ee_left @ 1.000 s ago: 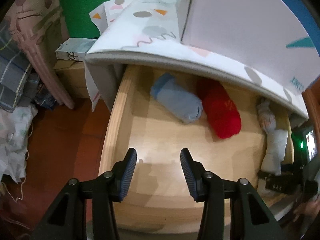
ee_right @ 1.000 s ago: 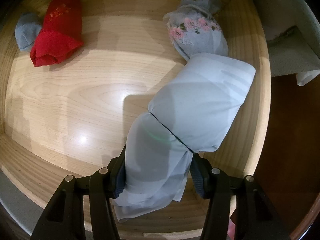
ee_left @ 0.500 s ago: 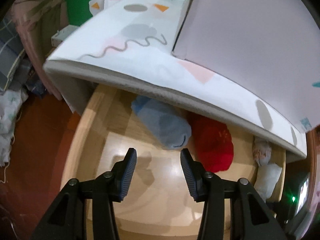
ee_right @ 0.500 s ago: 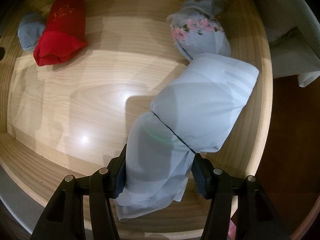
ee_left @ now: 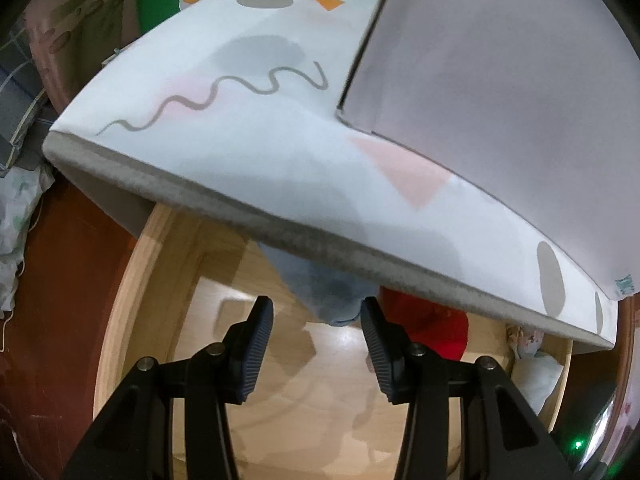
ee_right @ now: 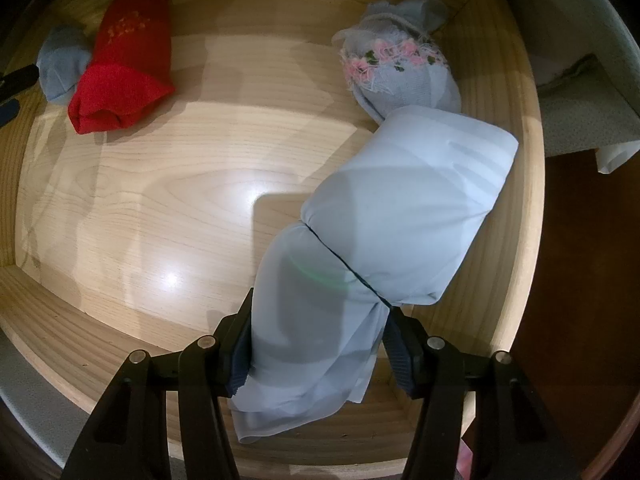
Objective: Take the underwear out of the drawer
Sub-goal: 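Lower the open left tool into the drawer over the blue sock while the right tool holds the bundle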
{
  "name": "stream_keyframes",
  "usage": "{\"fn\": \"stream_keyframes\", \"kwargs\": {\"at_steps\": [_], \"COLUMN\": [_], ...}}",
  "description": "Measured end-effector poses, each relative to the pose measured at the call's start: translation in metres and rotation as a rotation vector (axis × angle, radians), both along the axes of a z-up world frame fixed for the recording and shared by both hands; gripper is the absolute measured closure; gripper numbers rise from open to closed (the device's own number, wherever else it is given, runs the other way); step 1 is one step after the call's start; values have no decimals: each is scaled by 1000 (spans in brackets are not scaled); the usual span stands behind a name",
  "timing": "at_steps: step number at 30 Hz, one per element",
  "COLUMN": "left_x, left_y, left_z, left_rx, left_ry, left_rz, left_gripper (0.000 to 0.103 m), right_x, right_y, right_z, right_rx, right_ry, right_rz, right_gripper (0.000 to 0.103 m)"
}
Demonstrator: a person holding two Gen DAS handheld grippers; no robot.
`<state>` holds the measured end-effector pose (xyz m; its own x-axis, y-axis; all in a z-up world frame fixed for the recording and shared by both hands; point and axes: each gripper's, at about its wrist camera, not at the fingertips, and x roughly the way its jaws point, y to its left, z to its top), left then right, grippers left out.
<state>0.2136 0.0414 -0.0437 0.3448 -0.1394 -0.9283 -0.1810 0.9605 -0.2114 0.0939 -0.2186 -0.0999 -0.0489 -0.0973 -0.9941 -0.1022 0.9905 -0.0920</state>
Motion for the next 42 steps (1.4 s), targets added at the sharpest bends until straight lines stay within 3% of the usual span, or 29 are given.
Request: {"fn": "stream_keyframes", "kwargs": {"at_steps": [12,18,26,29,34,42], "left_x": [12,16,13,13,12,8], "left_y": [-5,-8,-8,-8,-13,-22], "left_z": [-11,-14,-28,-29,-30,-29], "left_rx": [-22,-13,-36,-19,13,105], "left_ry": [39,39,110,134,188,251], "left_rz": [49,60,63,48,10,-85], "left_gripper": [56,45,42,44,72,78], "right_x": [1,2,2,2,2,3], "right_y": [-1,-1,-1,-1,-1,0], "right_z": [3,3,2,3,3,3], "right_rx": [0,0,1,2,3,7], "right_ry": [0,0,-1,-1,-1,-3], "right_rz": [0,0,0,-1,-1,-3], "right_gripper": [49,49,48,48,48,48]}}
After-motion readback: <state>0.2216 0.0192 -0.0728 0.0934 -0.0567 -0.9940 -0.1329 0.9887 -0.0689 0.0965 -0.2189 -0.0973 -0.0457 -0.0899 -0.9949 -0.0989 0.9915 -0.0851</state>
